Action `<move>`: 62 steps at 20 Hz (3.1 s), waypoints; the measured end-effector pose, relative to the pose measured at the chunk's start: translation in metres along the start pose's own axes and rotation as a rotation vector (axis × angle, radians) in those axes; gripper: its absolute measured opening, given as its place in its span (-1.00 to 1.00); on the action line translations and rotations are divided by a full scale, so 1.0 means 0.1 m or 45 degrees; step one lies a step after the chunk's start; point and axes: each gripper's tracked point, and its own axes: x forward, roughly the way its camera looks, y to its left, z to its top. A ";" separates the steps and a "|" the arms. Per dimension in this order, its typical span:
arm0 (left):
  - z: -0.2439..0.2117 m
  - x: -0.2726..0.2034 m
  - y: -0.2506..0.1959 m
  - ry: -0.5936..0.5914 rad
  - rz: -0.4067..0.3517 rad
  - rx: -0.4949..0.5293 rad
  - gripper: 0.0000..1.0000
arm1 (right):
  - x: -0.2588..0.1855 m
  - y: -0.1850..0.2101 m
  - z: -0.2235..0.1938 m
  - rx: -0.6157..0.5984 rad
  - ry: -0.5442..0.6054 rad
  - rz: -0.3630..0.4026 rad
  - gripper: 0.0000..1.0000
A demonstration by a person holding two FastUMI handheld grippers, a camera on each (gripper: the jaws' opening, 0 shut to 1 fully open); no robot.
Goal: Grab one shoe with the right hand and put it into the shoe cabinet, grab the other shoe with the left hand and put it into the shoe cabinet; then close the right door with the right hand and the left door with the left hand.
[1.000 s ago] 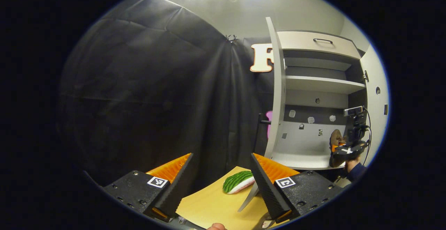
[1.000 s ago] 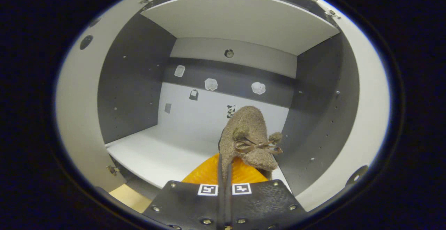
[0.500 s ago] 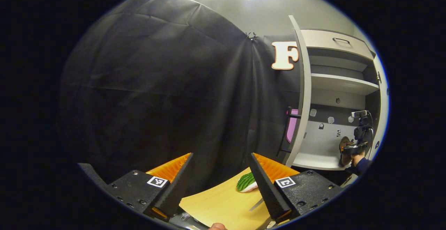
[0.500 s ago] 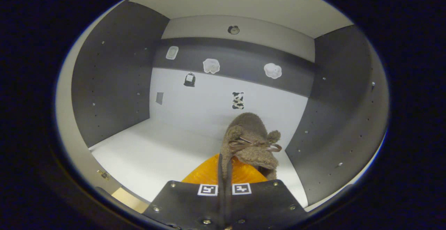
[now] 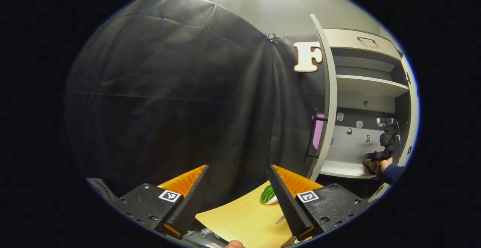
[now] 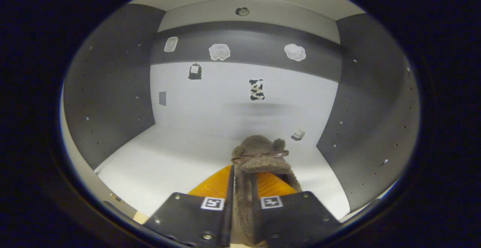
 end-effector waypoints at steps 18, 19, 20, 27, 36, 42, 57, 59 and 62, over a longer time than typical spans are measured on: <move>-0.76 -0.29 -1.14 0.268 -0.567 0.160 0.87 | -2.67 -0.23 1.11 0.065 -0.534 0.107 0.48; -0.91 -0.30 -1.22 0.311 -0.600 0.182 0.94 | -2.87 -0.26 1.16 0.069 -0.563 0.108 0.48; -1.08 -0.30 -1.31 0.358 -0.636 0.202 0.94 | -3.05 -0.30 1.19 0.070 -0.582 0.106 0.51; -2.44 -0.51 -1.79 0.786 -0.906 0.324 0.95 | -4.23 -0.61 1.54 0.015 -0.765 0.062 0.53; -4.00 -0.68 -2.06 1.270 -1.064 0.488 0.95 | -5.17 -1.58 1.62 0.063 -0.871 -0.230 0.53; -4.64 -0.73 -1.95 1.491 -1.013 0.552 0.93 | -5.38 -1.83 1.48 0.022 -0.827 -0.349 0.53; -4.81 -0.85 -1.95 1.778 -0.890 0.214 -0.73 | -5.20 -1.86 1.30 -0.034 -0.734 -0.374 0.48; -4.78 -0.71 -1.95 1.727 -0.872 0.195 -0.94 | -5.17 -1.85 1.29 -0.035 -0.732 -0.375 0.48; -4.57 -0.58 -1.98 1.672 -0.889 0.146 -0.98 | -5.12 -1.84 1.30 -0.032 -0.733 -0.369 0.54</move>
